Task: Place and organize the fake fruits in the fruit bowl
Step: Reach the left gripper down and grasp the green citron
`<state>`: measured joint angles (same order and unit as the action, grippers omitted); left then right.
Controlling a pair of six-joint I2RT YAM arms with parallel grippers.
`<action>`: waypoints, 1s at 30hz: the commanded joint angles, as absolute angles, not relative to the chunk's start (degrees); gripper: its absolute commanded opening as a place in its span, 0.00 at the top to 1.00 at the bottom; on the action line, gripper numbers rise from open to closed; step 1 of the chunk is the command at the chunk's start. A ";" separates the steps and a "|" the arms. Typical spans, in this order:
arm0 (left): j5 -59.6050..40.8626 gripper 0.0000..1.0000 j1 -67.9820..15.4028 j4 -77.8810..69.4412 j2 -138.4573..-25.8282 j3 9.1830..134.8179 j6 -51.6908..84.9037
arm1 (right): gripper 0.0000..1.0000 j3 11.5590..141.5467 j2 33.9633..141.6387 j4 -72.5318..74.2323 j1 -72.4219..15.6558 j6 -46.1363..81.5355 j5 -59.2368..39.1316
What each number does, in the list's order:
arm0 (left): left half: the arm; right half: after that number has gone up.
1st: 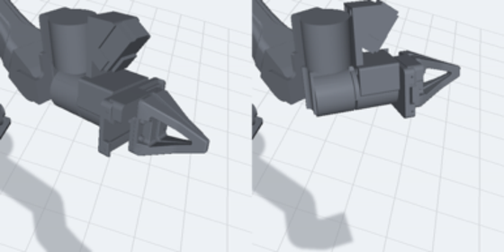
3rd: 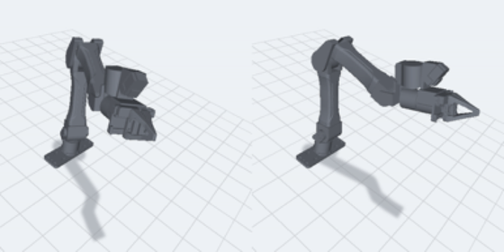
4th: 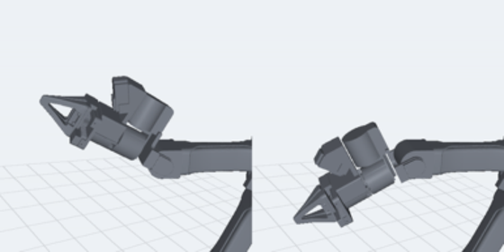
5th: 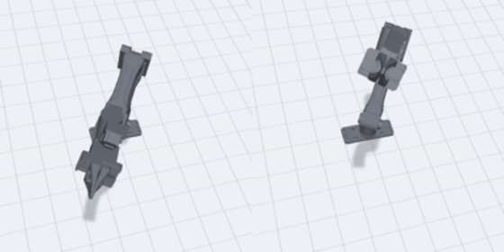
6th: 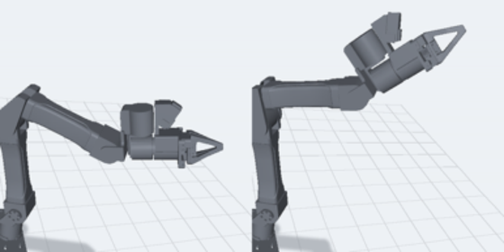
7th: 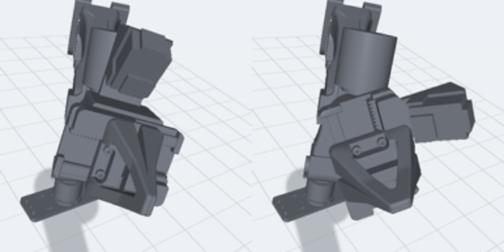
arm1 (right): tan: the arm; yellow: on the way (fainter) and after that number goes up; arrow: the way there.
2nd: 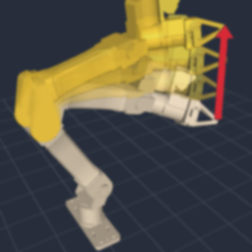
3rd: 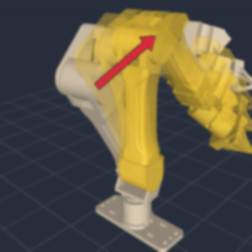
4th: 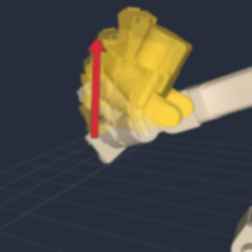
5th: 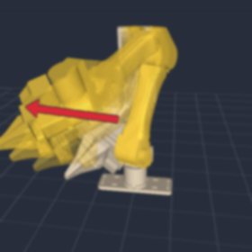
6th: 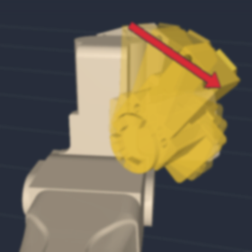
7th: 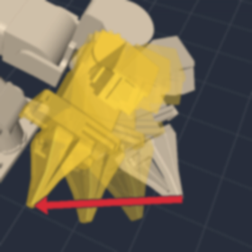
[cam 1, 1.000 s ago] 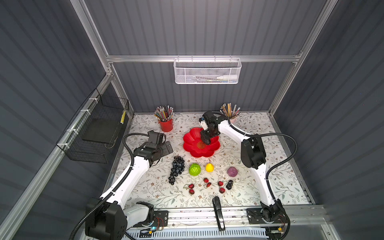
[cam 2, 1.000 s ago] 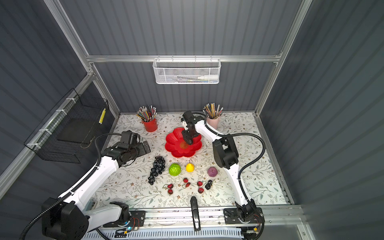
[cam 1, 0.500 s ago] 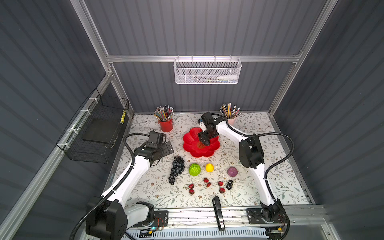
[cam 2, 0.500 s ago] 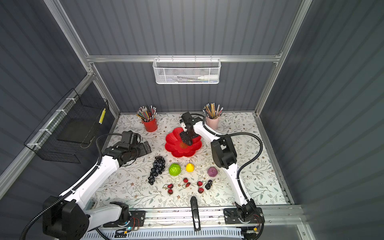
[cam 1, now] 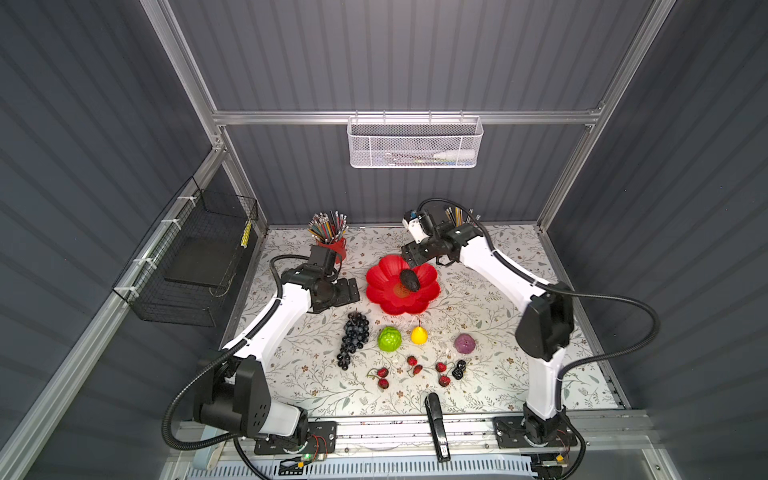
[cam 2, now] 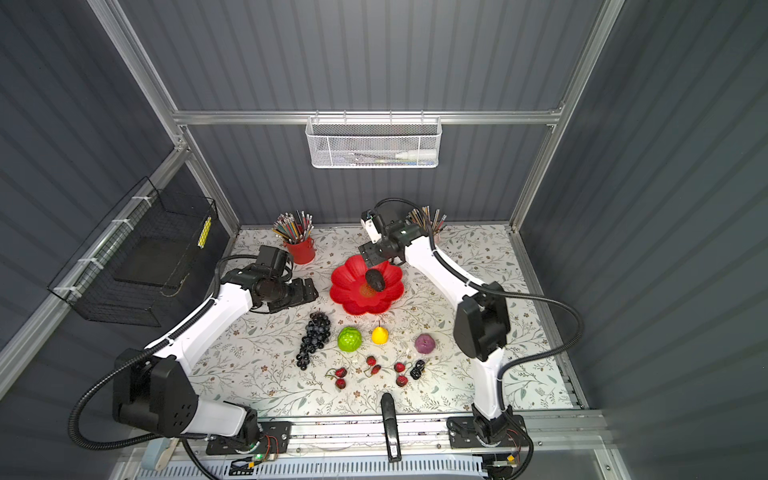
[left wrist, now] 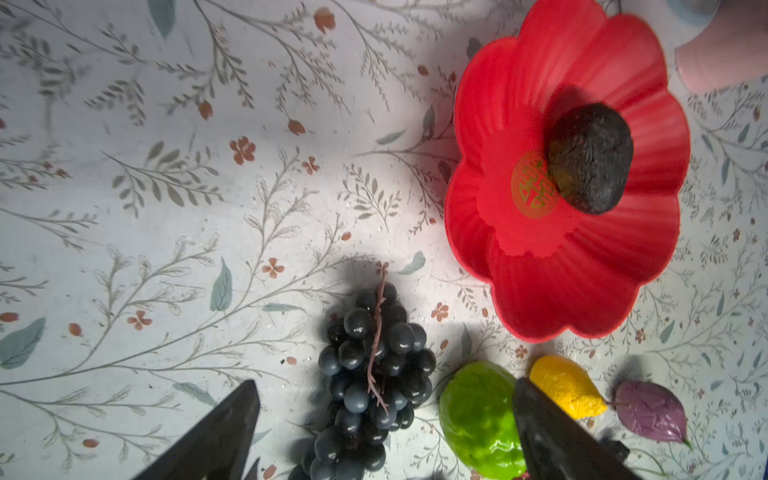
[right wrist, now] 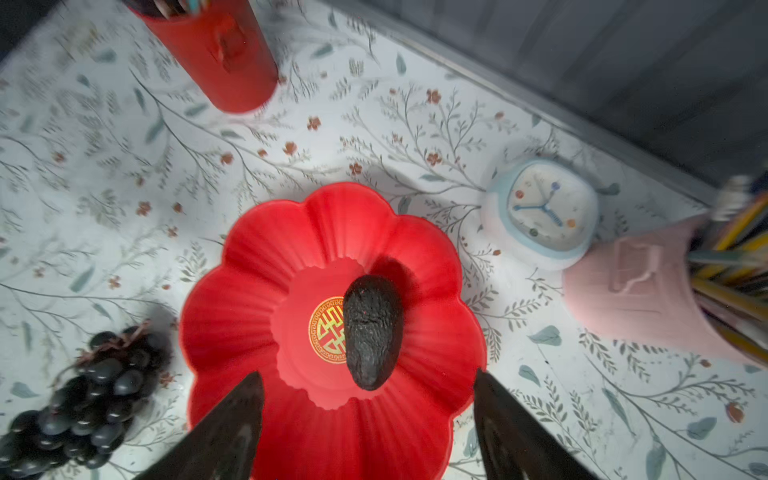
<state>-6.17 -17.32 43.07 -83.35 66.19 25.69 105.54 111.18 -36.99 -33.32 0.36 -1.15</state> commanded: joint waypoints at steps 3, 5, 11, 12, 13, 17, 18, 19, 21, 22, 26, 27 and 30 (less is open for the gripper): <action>-10.96 0.07 -20.52 52.70 -85.27 69.92 23.06 | 0.22 85.59 99.38 -24.27 -33.69 6.18 -2.26; -9.94 0.08 -23.88 54.58 -86.64 71.82 22.84 | 0.21 79.04 95.11 -19.06 -33.71 8.19 -2.31; -4.95 0.11 -36.62 59.09 -91.95 76.66 25.38 | 0.20 70.23 89.25 -15.76 -33.58 9.86 -3.07; -4.27 0.11 -38.32 58.54 -92.61 76.83 26.36 | 0.20 69.57 88.94 -15.76 -33.62 10.00 -3.44; -3.18 0.10 -39.96 58.45 -93.48 76.99 27.33 | 0.20 69.04 88.78 -15.68 -33.59 10.10 -3.80; -0.02 0.10 -43.32 58.40 -97.27 77.89 29.38 | 0.19 67.12 87.86 -14.38 -33.56 10.12 -4.98; 0.00 0.10 -43.88 58.45 -98.23 78.13 29.68 | 0.19 66.68 87.50 -14.18 -33.54 10.04 -5.09; 0.08 0.10 -44.27 58.45 -99.03 78.51 30.01 | 0.19 66.17 87.27 -13.79 -33.56 9.86 -5.19; 0.07 0.09 -44.47 58.45 -100.32 78.77 30.31 | 0.19 65.36 86.76 -13.31 -33.49 8.99 -5.30; 0.01 0.09 -44.45 58.45 -100.90 78.75 30.28 | 0.19 64.94 86.60 -13.17 -33.49 8.51 -4.95; 0.17 0.08 -44.47 56.20 -103.21 78.75 29.24 | 0.19 63.84 86.23 -13.19 -33.28 7.88 -3.97; 0.26 0.08 -44.47 55.89 -103.94 78.80 28.93 | 0.19 63.44 85.93 -12.94 -33.20 7.98 -3.88; -0.42 0.09 -44.43 54.94 -106.00 79.30 27.90 | 0.19 62.45 85.27 -12.35 -33.19 8.73 -3.87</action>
<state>-0.43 -44.27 55.48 -104.40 77.67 28.93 63.35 86.74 -13.28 -33.30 8.73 -4.32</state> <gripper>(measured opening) 0.911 0.808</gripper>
